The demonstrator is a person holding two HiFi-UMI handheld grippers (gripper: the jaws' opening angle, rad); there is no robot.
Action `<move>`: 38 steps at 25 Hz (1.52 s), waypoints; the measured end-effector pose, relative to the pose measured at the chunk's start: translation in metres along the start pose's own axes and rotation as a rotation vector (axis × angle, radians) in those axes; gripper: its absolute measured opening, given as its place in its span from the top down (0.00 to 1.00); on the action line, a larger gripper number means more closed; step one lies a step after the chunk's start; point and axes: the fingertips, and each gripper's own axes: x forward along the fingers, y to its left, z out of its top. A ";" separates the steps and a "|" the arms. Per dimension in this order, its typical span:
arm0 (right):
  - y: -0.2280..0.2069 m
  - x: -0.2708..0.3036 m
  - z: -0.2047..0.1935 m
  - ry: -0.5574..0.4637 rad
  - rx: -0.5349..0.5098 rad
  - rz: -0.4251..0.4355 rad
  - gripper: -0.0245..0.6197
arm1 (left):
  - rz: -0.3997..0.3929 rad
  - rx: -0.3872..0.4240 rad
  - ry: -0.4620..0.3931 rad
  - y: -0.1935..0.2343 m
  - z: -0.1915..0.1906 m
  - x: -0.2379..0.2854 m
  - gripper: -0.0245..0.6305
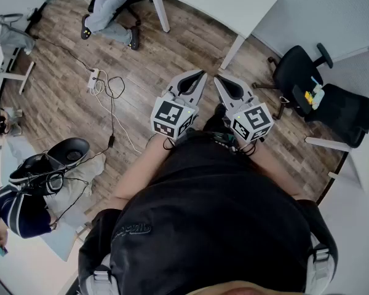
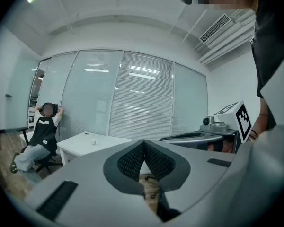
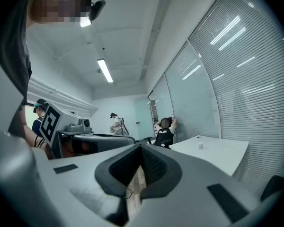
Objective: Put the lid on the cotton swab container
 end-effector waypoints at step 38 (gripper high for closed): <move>-0.230 0.033 0.047 -0.029 0.015 0.078 0.93 | 0.036 -0.103 -0.030 0.044 0.029 0.232 0.94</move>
